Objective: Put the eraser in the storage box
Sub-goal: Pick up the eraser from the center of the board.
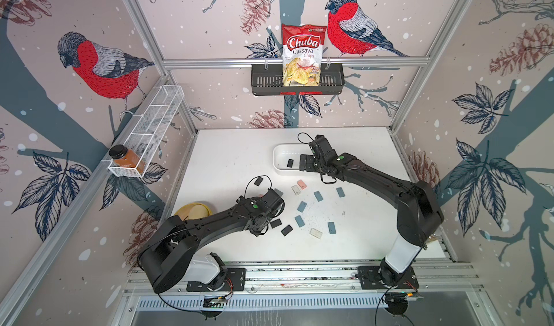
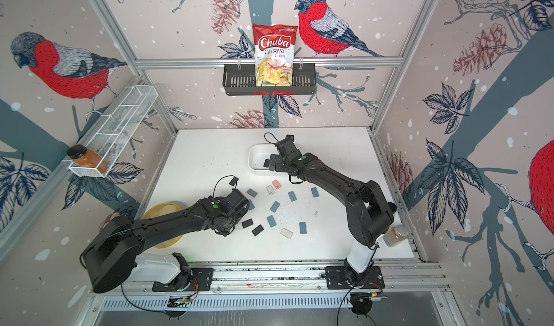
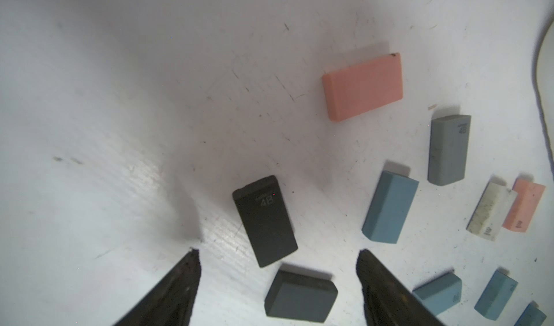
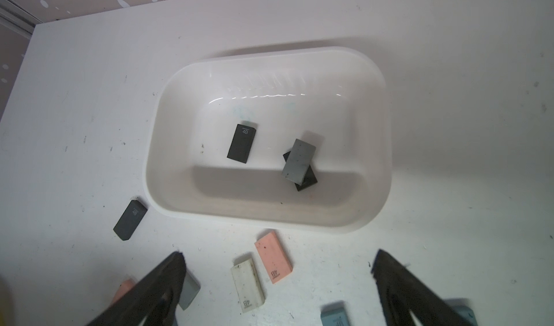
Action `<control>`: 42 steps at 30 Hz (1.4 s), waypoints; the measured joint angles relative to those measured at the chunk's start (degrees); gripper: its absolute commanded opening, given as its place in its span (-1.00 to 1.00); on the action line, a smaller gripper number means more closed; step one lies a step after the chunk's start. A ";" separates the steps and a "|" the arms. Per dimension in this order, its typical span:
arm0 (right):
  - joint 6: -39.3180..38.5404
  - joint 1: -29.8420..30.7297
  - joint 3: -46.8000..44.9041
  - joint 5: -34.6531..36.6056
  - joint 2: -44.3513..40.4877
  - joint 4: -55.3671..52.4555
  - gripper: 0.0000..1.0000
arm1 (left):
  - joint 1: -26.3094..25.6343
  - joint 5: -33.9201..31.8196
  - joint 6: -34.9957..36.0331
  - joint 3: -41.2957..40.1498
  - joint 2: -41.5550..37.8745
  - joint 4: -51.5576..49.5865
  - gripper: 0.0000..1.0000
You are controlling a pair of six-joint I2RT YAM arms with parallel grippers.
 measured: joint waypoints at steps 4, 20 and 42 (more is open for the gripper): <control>0.00 0.48 -2.29 0.17 -2.60 0.28 0.99 | 0.00 -0.15 -0.68 0.35 1.01 -1.22 0.60; 0.02 1.36 -8.92 0.57 -12.07 2.16 0.99 | 0.15 -1.77 -1.97 4.50 7.13 -2.84 0.36; 0.20 1.51 -10.40 0.85 -13.75 2.67 0.99 | 1.16 -1.99 -0.46 4.85 10.62 -3.72 -0.03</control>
